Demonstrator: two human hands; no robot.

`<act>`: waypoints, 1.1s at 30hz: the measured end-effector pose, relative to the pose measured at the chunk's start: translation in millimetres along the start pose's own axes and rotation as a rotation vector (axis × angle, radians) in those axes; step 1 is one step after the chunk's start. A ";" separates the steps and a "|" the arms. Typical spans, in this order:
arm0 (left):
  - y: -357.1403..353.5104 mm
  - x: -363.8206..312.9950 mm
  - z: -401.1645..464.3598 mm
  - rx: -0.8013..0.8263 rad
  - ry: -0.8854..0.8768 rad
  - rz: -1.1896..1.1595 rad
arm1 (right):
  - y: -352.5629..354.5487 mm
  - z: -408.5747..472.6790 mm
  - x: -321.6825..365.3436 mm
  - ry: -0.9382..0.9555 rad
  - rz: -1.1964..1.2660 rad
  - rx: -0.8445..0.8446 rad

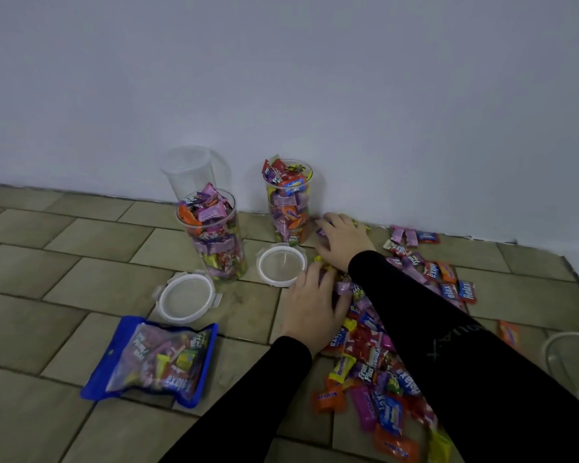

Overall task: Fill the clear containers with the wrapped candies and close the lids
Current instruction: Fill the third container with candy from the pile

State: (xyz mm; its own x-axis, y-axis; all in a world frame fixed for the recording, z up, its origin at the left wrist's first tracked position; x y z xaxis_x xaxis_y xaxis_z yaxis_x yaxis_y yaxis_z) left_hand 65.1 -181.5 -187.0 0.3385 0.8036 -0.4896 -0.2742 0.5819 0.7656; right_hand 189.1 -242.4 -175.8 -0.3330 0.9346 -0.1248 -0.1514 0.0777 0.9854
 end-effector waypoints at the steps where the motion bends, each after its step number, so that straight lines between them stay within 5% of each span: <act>1: -3.0 0.4 1.4 0.025 0.007 0.006 | -4.5 2.1 -1.2 0.001 -0.012 0.028; 13: -7.9 13.6 6.5 -0.017 0.008 -0.018 | -20.1 -10.3 -3.3 -0.158 0.071 -0.066; 21: -9.2 11.8 1.4 0.090 0.046 -0.225 | -16.8 -40.0 -7.4 -0.095 0.101 0.088; 33: 1.0 11.4 -2.1 0.095 0.109 -0.082 | -3.4 -58.1 4.4 -0.019 -0.054 0.084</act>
State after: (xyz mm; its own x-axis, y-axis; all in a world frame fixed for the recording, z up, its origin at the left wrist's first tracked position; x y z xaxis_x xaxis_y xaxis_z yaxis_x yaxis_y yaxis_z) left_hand 66.8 -171.5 -192.6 0.2551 0.7659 -0.5902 -0.1615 0.6356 0.7549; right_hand 134.1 -258.7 -186.4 -0.3087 0.9347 -0.1763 -0.0894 0.1560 0.9837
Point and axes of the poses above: each hand's wrist, its own z-axis towards the middle knuckle, its own y-axis out of the back of the hand, x = y × z, the point moved 8 cm from there along z, towards the middle knuckle, and after that the axes turned 13 degrees about -z, right-handed, at the moved point
